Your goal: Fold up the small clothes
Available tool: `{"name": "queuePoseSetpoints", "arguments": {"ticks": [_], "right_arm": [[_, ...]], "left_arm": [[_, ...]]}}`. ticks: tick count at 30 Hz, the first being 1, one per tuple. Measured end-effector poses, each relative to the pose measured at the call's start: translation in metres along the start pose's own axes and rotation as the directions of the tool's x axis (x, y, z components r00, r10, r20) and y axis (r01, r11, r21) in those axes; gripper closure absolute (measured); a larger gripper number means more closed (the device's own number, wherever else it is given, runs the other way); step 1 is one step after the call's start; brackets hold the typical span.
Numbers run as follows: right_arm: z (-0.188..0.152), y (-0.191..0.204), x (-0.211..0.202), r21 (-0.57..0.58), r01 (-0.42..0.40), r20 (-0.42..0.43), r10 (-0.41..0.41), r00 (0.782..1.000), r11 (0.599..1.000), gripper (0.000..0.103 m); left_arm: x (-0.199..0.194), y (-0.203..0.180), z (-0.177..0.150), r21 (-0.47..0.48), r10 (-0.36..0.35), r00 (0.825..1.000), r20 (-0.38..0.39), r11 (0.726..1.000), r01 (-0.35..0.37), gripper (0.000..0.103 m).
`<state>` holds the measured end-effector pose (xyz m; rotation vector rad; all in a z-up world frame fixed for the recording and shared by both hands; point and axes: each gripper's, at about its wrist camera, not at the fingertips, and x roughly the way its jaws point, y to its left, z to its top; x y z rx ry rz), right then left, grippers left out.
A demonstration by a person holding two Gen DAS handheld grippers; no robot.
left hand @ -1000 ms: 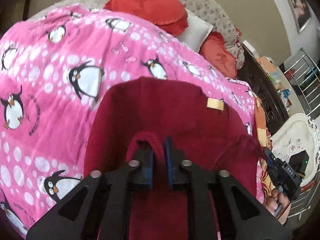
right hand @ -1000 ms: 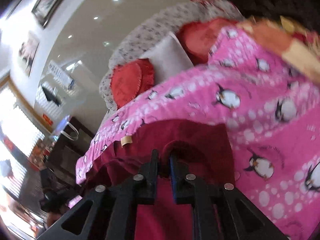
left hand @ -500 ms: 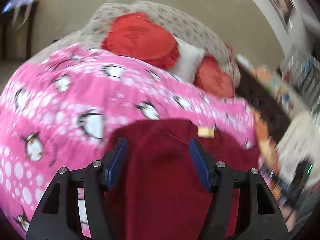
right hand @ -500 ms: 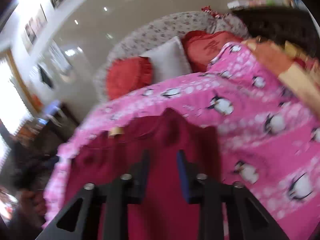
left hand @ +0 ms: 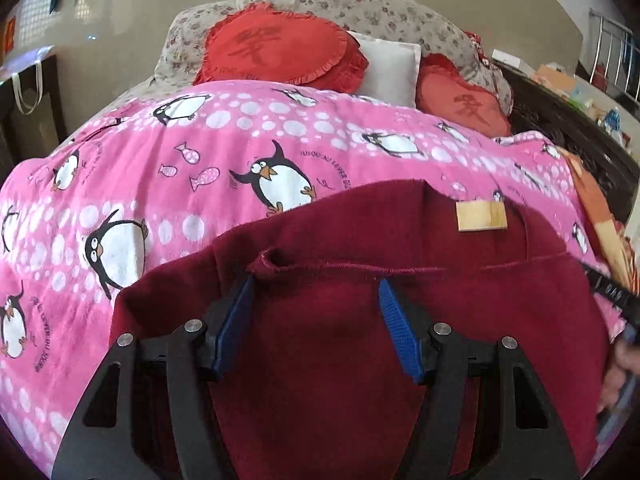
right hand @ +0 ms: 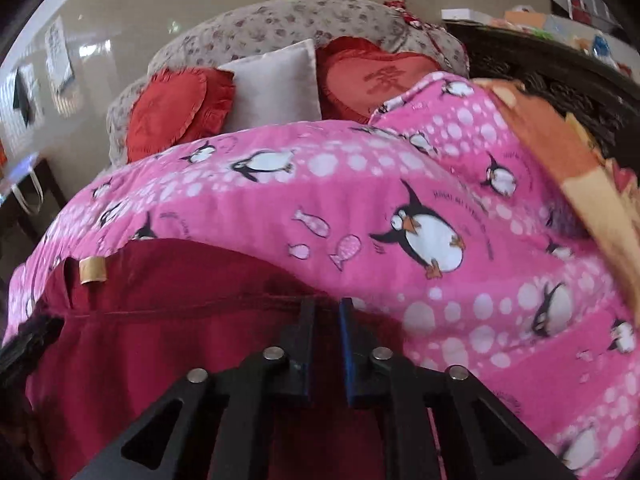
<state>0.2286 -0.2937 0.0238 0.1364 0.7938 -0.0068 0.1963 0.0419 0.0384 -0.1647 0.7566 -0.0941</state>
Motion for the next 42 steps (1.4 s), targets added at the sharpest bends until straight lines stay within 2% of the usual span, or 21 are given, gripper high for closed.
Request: {"name": "queuePoseSetpoints", "arguments": {"ticks": [3, 8, 22, 23, 24, 25, 26, 28, 30, 31, 34, 38, 42], "right_arm": [[-0.003, -0.009, 0.002, 0.029, -0.022, 0.017, 0.022, 1.000, 0.999, 0.084], [-0.003, -0.014, 0.004, 0.059, -0.065, 0.020, 0.064, 0.998, 0.996, 0.084], [-0.001, -0.014, 0.001, 0.076, -0.067, 0.006, 0.067, 0.998, 0.995, 0.081], [0.001, -0.017, -0.004, 0.090, -0.062, -0.017, 0.063, 0.998, 0.994, 0.081], [0.005, -0.017, -0.020, 0.107, -0.010, -0.033, 0.014, 0.999, 0.994, 0.081], [0.004, -0.014, -0.041, 0.117, 0.007, 0.002, -0.007, 1.000, 0.993, 0.081], [0.000, -0.009, -0.073, 0.113, -0.024, 0.071, 0.016, 0.997, 0.993, 0.081], [-0.016, 0.003, -0.108, 0.075, -0.080, 0.104, 0.072, 0.992, 0.994, 0.077], [-0.045, 0.020, -0.125, 0.012, -0.113, 0.050, 0.112, 0.992, 0.994, 0.077], [-0.063, 0.027, -0.131, -0.030, -0.121, 0.034, 0.122, 0.992, 0.992, 0.077], [-0.111, 0.043, -0.141, -0.140, -0.092, 0.034, 0.097, 0.995, 0.986, 0.077], [-0.143, 0.047, -0.139, -0.171, -0.081, 0.027, 0.087, 0.996, 0.982, 0.077], [-0.149, 0.050, -0.126, -0.195, -0.044, 0.005, 0.046, 0.999, 0.980, 0.076]], "left_arm": [[0.001, 0.000, -0.001, -0.012, -0.011, 1.000, -0.004, 1.000, 0.011, 0.036], [0.007, -0.012, 0.001, 0.035, 0.015, 1.000, -0.018, 0.999, -0.015, 0.024], [0.014, -0.018, 0.001, 0.063, 0.047, 0.998, -0.033, 0.997, -0.045, 0.020], [0.015, -0.018, 0.001, 0.066, 0.050, 0.998, -0.035, 0.997, -0.048, 0.020], [0.015, -0.018, 0.001, 0.069, 0.055, 0.998, -0.035, 0.996, -0.052, 0.020], [0.016, -0.020, 0.002, 0.078, 0.066, 0.997, -0.037, 0.995, -0.063, 0.020], [0.016, -0.022, 0.002, 0.085, 0.074, 0.996, -0.039, 0.994, -0.071, 0.020], [0.014, -0.026, 0.003, 0.108, 0.096, 0.994, -0.046, 0.990, -0.090, 0.020], [0.000, -0.032, 0.009, 0.123, 0.111, 0.991, -0.079, 0.987, -0.100, 0.020], [-0.011, -0.032, 0.011, 0.106, 0.091, 0.992, -0.091, 0.991, -0.081, 0.020], [-0.081, -0.023, 0.004, 0.041, -0.073, 0.997, -0.022, 0.996, 0.074, 0.020], [-0.152, -0.007, -0.046, 0.036, -0.155, 0.988, 0.002, 0.987, 0.155, 0.020], [-0.177, 0.008, -0.102, -0.010, -0.160, 0.987, -0.019, 0.987, 0.159, 0.020]]}}
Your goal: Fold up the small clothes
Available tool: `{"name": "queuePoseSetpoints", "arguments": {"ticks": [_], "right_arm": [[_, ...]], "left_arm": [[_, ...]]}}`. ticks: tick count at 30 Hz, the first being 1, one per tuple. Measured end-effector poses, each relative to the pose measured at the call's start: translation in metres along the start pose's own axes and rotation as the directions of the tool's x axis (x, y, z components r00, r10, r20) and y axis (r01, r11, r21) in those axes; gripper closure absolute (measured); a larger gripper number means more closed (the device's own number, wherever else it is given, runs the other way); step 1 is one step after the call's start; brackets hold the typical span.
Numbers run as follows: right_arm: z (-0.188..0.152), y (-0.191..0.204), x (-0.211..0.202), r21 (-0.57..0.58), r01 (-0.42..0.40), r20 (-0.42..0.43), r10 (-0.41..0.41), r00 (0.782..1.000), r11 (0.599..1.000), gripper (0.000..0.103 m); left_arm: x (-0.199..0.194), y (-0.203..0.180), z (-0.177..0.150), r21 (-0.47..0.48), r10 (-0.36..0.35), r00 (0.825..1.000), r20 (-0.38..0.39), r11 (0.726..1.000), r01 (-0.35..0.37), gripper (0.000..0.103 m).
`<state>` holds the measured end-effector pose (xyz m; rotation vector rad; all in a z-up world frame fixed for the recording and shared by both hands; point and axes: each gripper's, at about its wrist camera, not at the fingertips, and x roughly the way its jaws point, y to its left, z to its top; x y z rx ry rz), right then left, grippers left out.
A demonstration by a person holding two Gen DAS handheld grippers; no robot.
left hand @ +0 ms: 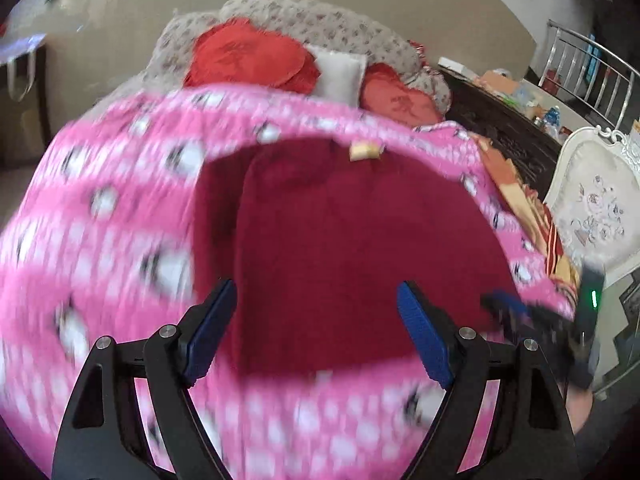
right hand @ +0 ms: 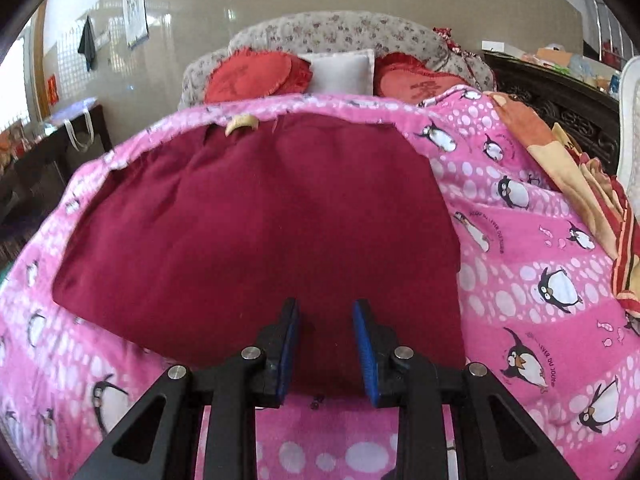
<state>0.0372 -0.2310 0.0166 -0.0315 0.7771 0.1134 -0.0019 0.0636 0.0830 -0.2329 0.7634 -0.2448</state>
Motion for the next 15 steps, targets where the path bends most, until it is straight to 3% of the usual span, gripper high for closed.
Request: {"name": "queuePoseSetpoints", "arguments": {"ticks": [3, 6, 8, 12, 15], "right_arm": [[-0.001, 0.002, 0.001, -0.013, 0.016, 0.000, -0.016, 1.000, 1.000, 0.075], [-0.002, 0.000, 0.000, -0.002, 0.006, 0.000, -0.006, 1.000, 1.000, 0.074], [-0.002, -0.001, -0.001, 0.008, -0.001, -0.001, 0.001, 1.000, 1.000, 0.072], [-0.001, -0.001, 0.000, 0.012, -0.003, -0.003, 0.003, 1.000, 1.000, 0.072], [-0.002, -0.001, 0.001, 0.008, -0.001, -0.005, 0.001, 1.000, 1.000, 0.072]], "left_arm": [[0.004, 0.017, -0.037, -0.113, 0.005, 0.999, -0.042, 0.994, -0.010, 0.020], [0.020, 0.036, -0.057, -0.278, -0.090, 0.992, -0.089, 0.959, 0.062, 0.020], [0.019, 0.040, -0.060, -0.340, -0.129, 0.991, -0.040, 0.934, 0.108, 0.018], [0.032, 0.047, -0.048, -0.431, -0.263, 0.965, -0.017, 0.872, 0.230, 0.003], [0.043, 0.051, -0.037, -0.464, -0.306, 0.952, 0.000, 0.843, 0.271, 0.003]]}}
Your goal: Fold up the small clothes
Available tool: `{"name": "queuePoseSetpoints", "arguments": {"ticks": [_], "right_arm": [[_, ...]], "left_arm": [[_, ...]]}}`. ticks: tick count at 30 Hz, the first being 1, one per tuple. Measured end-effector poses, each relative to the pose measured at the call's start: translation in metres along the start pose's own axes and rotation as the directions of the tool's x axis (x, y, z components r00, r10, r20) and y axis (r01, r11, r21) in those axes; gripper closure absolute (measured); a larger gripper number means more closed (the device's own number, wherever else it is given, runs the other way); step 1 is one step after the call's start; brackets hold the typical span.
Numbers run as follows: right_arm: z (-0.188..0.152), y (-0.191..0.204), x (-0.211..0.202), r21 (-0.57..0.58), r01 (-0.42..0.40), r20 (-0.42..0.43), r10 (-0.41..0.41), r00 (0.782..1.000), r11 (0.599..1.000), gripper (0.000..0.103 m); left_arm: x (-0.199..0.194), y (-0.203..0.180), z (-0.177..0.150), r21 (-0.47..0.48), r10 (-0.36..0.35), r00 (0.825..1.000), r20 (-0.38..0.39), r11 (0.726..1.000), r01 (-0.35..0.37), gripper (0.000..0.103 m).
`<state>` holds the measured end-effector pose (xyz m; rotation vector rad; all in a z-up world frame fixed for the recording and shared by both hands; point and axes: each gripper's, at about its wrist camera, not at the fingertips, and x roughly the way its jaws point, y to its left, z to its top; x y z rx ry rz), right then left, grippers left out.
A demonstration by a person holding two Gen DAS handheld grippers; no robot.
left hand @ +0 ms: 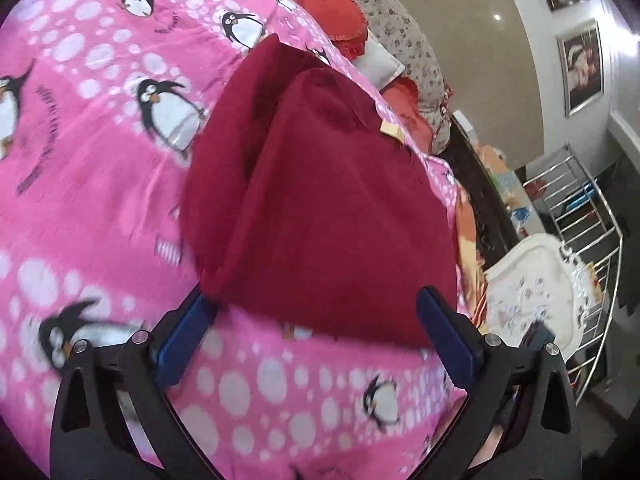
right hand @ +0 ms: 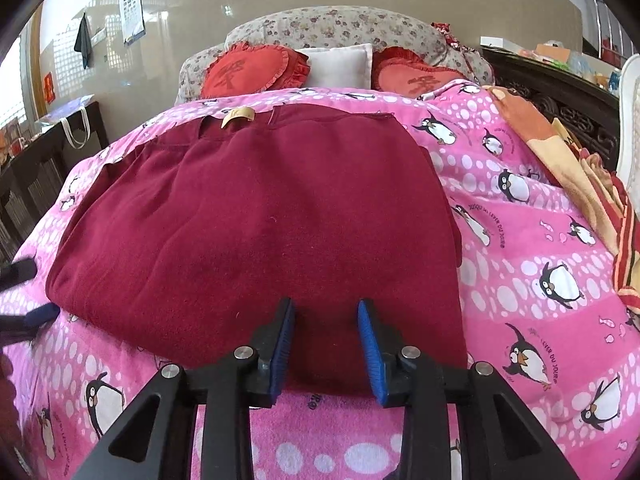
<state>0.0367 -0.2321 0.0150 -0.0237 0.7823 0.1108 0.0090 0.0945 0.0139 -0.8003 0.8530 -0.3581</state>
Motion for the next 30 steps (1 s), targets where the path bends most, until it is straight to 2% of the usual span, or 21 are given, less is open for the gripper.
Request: {"name": "queuePoseSetpoints", "arguments": {"ticks": [4, 6, 8, 11, 12, 15, 19, 23, 26, 29, 30], "right_arm": [[0.000, 0.000, 0.001, -0.003, 0.002, -0.001, -0.002, 1.000, 1.000, 0.071], [0.000, 0.000, 0.001, -0.001, 0.001, -0.002, -0.001, 1.000, 1.000, 0.071], [-0.001, 0.000, 0.002, 0.003, -0.002, -0.004, 0.002, 1.000, 1.000, 0.071], [-0.001, -0.001, 0.003, 0.004, -0.003, -0.010, 0.003, 1.000, 1.000, 0.070], [-0.001, 0.000, 0.004, 0.002, -0.001, -0.011, 0.001, 1.000, 1.000, 0.070], [-0.002, 0.000, 0.005, -0.001, 0.003, -0.011, -0.003, 1.000, 1.000, 0.069], [0.000, 0.000, 0.009, -0.003, 0.014, -0.020, -0.015, 1.000, 1.000, 0.067], [0.001, 0.003, 0.008, -0.014, 0.031, -0.024, -0.031, 0.999, 0.999, 0.066], [0.001, 0.002, 0.007, -0.010, 0.033, -0.024, -0.033, 0.999, 0.999, 0.065], [-0.001, 0.004, 0.006, -0.012, 0.041, -0.022, -0.041, 0.999, 0.999, 0.062], [-0.001, 0.004, 0.006, -0.014, 0.050, -0.022, -0.050, 0.999, 0.999, 0.061]], "left_arm": [[0.003, 0.000, 0.013, -0.037, -0.020, 0.999, 0.038, 0.999, 0.021, 0.004], [-0.006, 0.002, 0.018, -0.080, -0.072, 0.994, 0.083, 0.994, 0.079, 0.004], [-0.009, -0.004, 0.020, -0.044, -0.107, 0.988, 0.109, 0.993, 0.112, 0.004], [0.006, 0.002, 0.019, 0.042, -0.052, 0.996, 0.072, 0.998, 0.049, 0.007], [0.006, -0.001, 0.016, 0.083, -0.028, 0.995, 0.091, 0.996, 0.021, 0.011], [0.008, -0.009, 0.007, 0.139, 0.004, 0.995, 0.102, 0.990, -0.018, 0.010], [0.008, -0.007, 0.009, 0.138, -0.022, 0.995, 0.102, 0.990, 0.008, 0.010], [0.001, 0.004, 0.011, 0.105, -0.076, 0.992, 0.102, 0.992, 0.066, 0.010], [-0.002, 0.013, 0.016, 0.036, -0.084, 0.989, 0.118, 0.996, 0.080, 0.022], [-0.006, 0.025, 0.018, -0.043, -0.053, 0.989, 0.138, 0.997, 0.060, 0.044], [-0.007, 0.030, 0.018, -0.077, -0.031, 0.989, 0.142, 0.996, 0.042, 0.055]]}}
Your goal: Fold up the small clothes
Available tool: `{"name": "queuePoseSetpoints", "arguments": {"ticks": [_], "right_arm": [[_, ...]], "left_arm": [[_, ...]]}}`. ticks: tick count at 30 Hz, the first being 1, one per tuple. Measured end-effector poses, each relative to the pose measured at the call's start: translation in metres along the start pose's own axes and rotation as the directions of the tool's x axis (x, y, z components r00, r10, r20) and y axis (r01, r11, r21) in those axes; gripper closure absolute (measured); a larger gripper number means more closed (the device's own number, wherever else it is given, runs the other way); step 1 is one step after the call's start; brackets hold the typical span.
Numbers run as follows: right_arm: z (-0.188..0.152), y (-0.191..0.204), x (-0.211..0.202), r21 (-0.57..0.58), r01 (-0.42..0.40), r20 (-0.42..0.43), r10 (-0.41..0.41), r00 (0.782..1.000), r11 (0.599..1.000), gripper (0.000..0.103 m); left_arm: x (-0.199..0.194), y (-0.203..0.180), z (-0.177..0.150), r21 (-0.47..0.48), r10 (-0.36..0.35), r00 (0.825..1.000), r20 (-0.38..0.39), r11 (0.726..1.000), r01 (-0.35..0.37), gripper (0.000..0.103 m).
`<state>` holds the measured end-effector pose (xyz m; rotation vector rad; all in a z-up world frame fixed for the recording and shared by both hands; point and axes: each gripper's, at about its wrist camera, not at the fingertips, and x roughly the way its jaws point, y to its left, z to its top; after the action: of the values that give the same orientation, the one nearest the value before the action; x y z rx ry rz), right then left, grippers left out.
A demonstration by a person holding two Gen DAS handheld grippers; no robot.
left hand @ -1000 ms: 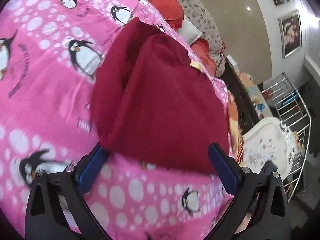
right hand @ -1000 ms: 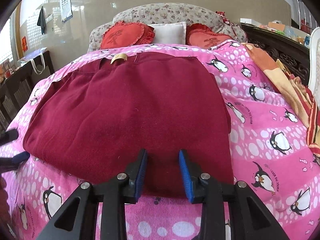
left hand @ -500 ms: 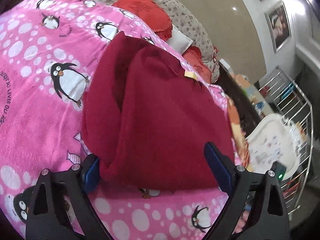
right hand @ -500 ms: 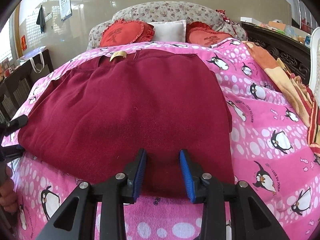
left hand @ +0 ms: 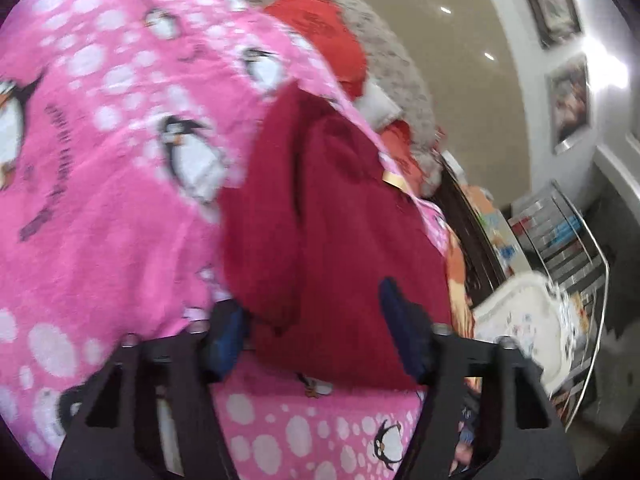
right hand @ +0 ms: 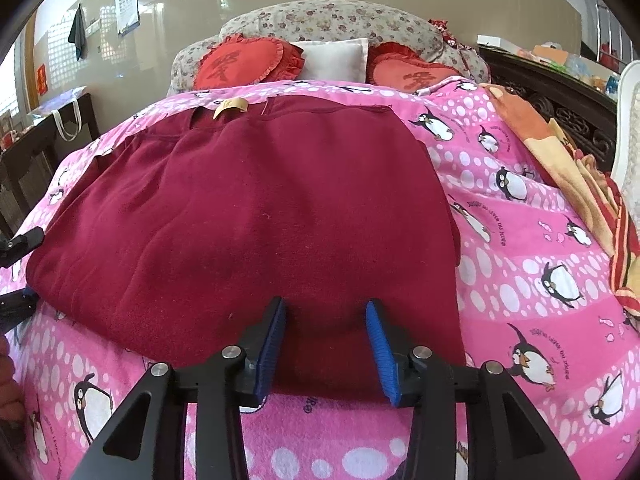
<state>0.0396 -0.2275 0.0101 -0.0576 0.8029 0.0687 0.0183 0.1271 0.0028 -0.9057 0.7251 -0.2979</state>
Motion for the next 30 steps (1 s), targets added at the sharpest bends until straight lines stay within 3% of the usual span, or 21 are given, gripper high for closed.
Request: {"name": "queuePoseSetpoints", "arguments": {"ticks": [1, 3, 5, 10, 13, 16, 19, 20, 24, 25, 30], "right_arm": [[0.000, 0.001, -0.001, -0.002, 0.013, 0.000, -0.013, 1.000, 1.000, 0.057], [0.000, 0.000, -0.001, 0.003, 0.047, 0.000, -0.047, 0.999, 0.999, 0.047], [0.000, -0.002, -0.002, 0.015, 0.067, -0.003, -0.067, 0.998, 0.998, 0.039], [0.015, -0.005, -0.015, 0.037, 0.062, -0.042, -0.060, 0.997, 0.997, 0.039], [0.044, 0.007, -0.043, 0.051, -0.037, 0.063, 0.033, 0.997, 0.998, 0.039], [0.075, 0.038, -0.041, -0.019, -0.185, 0.058, 0.185, 0.981, 0.983, 0.038], [0.107, 0.078, -0.022, -0.082, -0.368, 0.000, 0.369, 0.929, 0.926, 0.037], [0.120, 0.095, -0.013, -0.095, -0.433, -0.030, 0.432, 0.901, 0.896, 0.037], [0.154, 0.140, 0.017, -0.062, -0.683, -0.113, 0.675, 0.729, 0.728, 0.031], [0.159, 0.150, 0.025, -0.043, -0.709, -0.131, 0.700, 0.702, 0.704, 0.029], [0.176, 0.176, 0.048, 0.017, -0.736, -0.146, 0.730, 0.667, 0.676, 0.028]], "left_arm": [[-0.001, 0.005, 0.000, -0.028, 0.023, 1.000, 0.007, 0.999, -0.023, 0.067], [0.001, 0.008, 0.001, -0.054, 0.089, 0.996, 0.002, 0.995, -0.089, 0.074], [0.001, -0.001, -0.002, 0.003, 0.146, 0.989, 0.016, 0.989, -0.146, 0.073], [0.005, -0.015, -0.011, 0.108, 0.240, 0.968, 0.075, 0.963, -0.247, 0.073], [0.006, -0.019, -0.016, 0.149, 0.288, 0.952, 0.103, 0.942, -0.301, 0.073], [0.013, -0.027, -0.016, 0.188, 0.332, 0.936, 0.116, 0.918, -0.349, 0.074], [0.015, -0.048, -0.019, 0.301, 0.386, 0.909, 0.157, 0.858, -0.417, 0.084], [0.015, -0.057, -0.021, 0.345, 0.392, 0.902, 0.181, 0.833, -0.432, 0.085], [0.008, -0.085, -0.035, 0.495, 0.399, 0.882, 0.249, 0.730, -0.470, 0.086], [0.007, -0.090, -0.038, 0.519, 0.397, 0.880, 0.261, 0.711, -0.475, 0.086], [0.007, -0.118, -0.054, 0.639, 0.356, 0.880, 0.314, 0.606, -0.473, 0.086]]}}
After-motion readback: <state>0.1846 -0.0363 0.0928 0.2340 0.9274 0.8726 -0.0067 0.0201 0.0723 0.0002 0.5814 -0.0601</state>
